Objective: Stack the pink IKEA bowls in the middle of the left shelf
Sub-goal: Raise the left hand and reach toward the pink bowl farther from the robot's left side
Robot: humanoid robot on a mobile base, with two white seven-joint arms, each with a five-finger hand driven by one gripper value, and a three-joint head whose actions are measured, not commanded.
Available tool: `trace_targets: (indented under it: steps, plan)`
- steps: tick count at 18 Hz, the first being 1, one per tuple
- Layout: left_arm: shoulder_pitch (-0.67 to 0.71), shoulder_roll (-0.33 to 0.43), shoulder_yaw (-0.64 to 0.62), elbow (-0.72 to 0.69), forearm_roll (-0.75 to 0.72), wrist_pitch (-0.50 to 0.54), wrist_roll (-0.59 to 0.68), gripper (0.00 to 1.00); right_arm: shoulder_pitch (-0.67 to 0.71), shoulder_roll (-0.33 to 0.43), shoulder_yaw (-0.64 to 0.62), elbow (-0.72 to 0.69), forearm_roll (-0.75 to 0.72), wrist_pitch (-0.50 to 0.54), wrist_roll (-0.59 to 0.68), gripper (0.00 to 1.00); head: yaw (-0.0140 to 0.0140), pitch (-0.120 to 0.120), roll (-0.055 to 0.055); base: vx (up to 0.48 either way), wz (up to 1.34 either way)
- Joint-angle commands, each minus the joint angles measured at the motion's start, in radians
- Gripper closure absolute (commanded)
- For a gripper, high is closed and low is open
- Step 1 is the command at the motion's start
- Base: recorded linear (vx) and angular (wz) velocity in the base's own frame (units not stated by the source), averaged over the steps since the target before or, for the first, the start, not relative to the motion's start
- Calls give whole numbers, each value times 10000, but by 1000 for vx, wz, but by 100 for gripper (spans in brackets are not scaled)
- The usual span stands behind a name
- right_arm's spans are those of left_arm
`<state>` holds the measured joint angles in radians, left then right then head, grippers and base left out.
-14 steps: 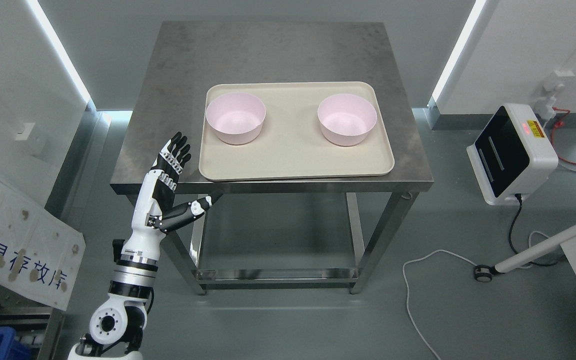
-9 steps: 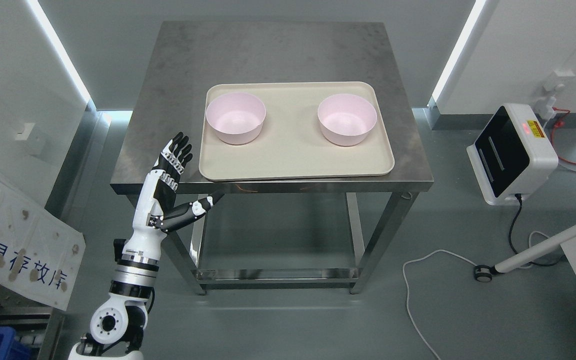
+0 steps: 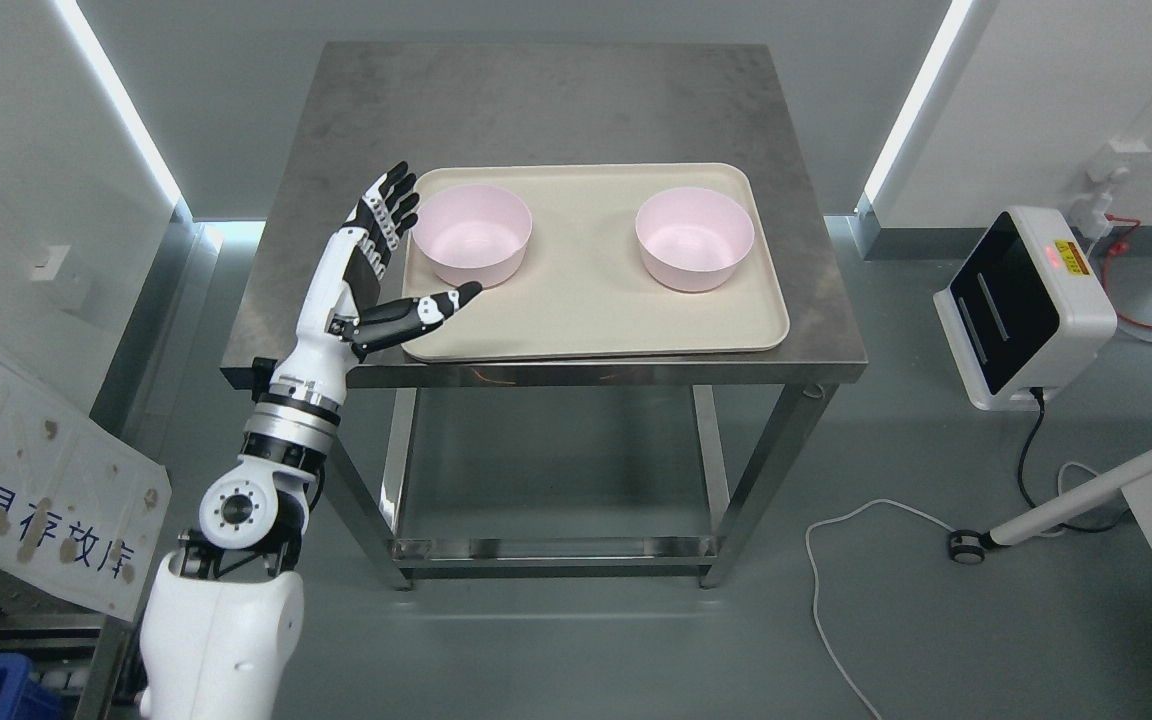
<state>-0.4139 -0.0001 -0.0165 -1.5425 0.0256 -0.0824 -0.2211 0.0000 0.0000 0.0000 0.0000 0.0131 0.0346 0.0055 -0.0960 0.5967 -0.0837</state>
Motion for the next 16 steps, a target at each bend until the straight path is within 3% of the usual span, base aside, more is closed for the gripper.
trace_targets:
  steps: [1, 6, 9, 12, 16]
  plan:
    - [-2836, 175, -617, 3040, -793, 623, -213, 2, 291, -174, -107, -337, -131, 7, 6, 0, 0, 0, 0, 0, 0]
    - [-4095, 175, -1200, 4959, -824, 2142, -397, 4, 291, -174, -107, -337, -131, 7, 6, 0, 0, 0, 0, 0, 0]
    - [-4970, 175, -1246, 6217, -1053, 2266, -397, 4, 291, -174, -107, -337, -131, 7, 6, 0, 0, 0, 0, 0, 0]
    - [-4927, 229, -1246, 6512, -1925, 2266, -641, 4, 291, -174, -107, -337, -131, -9, 6, 0, 0, 0, 0, 0, 0]
    - [-4880, 1319, -1216, 6697, -2465, 2266, -1394, 4, 291, -174, -107, -337, -131, -9, 6, 0, 0, 0, 0, 0, 0]
